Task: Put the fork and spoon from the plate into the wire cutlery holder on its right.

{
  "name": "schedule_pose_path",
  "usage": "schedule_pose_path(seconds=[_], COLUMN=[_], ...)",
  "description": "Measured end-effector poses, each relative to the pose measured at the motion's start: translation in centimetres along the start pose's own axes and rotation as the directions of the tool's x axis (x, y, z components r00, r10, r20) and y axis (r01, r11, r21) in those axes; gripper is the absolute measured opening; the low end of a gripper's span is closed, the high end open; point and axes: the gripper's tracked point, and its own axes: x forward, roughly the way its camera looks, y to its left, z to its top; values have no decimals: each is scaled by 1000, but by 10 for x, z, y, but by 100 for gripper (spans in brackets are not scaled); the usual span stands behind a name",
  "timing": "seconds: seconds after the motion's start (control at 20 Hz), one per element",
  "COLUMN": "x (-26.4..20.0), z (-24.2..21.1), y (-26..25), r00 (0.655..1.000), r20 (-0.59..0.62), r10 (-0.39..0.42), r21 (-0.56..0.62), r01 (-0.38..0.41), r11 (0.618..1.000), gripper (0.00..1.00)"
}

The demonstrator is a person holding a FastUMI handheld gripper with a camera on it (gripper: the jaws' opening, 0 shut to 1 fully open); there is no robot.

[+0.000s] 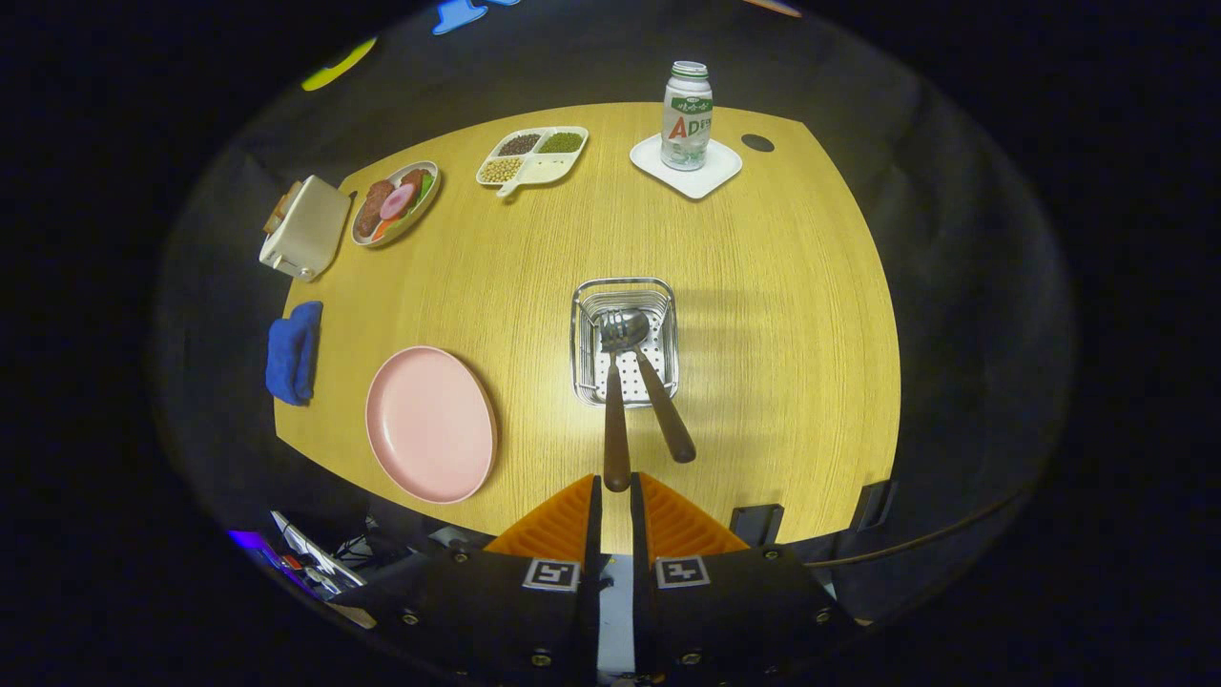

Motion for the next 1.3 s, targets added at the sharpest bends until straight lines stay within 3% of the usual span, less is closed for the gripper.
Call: schedule_pose_path(seconds=[0.55,0.7,0.8,0.95,1.2,1.3], x=[-8,-15,-28,-61,-156,-193], z=[41,59,78,99,127,129], y=[13,33,43,54,65,68], r00=[975,942,892,785,518,428], r20=[220,330,446,614,855,903], r10=[13,62,80,76,37,21], r21=[-21,-21,-24,-28,-40,-38], r01=[-8,-59,-78,-74,-5,31], r11=[1000,998,997,997,999,999], gripper=[15,15,15,15,15,15])
